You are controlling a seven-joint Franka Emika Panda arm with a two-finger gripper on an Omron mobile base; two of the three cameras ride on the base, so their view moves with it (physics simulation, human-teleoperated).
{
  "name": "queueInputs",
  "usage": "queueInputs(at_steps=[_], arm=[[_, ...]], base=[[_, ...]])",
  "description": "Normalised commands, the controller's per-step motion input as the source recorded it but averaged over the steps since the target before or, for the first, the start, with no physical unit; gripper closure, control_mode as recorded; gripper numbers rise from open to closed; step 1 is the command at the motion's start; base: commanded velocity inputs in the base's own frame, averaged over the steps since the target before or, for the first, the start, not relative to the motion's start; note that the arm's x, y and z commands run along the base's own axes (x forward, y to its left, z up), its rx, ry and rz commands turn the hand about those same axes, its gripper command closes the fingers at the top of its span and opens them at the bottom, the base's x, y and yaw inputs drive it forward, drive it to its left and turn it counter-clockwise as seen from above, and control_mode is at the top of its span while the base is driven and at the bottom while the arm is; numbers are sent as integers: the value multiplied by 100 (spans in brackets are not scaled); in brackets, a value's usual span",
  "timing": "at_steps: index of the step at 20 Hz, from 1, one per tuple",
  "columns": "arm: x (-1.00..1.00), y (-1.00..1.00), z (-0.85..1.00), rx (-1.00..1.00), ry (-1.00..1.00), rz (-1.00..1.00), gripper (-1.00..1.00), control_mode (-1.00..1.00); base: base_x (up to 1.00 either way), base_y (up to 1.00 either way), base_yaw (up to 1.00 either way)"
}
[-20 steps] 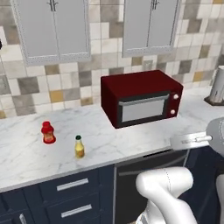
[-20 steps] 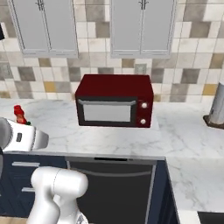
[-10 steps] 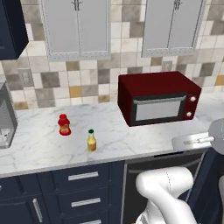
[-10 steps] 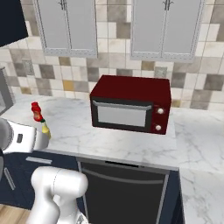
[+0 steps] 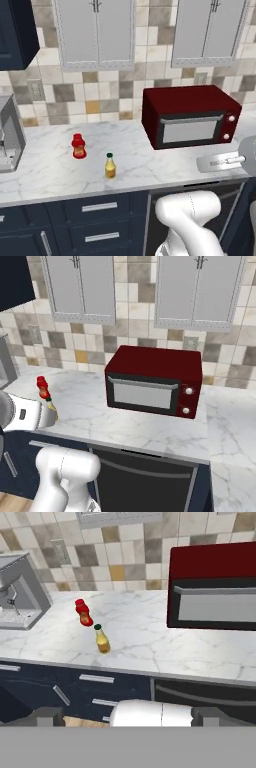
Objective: Place the mustard and ketchup from the counter to the top shelf of the fridge. If the existing items in the fridge are on the top shelf, move them to other shelves.
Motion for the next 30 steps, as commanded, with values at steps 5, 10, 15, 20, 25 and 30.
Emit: queueInputs(at_steps=[5, 10, 15, 20, 25, 30], arm=[[0, 0, 0, 0, 0, 0, -100, 100], [46, 60, -22, -13, 24, 8, -100, -100], [75, 41, -52, -13, 29, 11, -100, -100], [68, 0, -61, 0, 3, 13, -100, -100], [41, 0, -75, 2, -6, 13, -100, -100], [37, 8, -73, 5, -11, 7, -100, -100]], base=[[19, 15, 11], [0, 0, 0], [0, 0, 0], [0, 0, 0], [0, 0, 0], [0, 0, 0]])
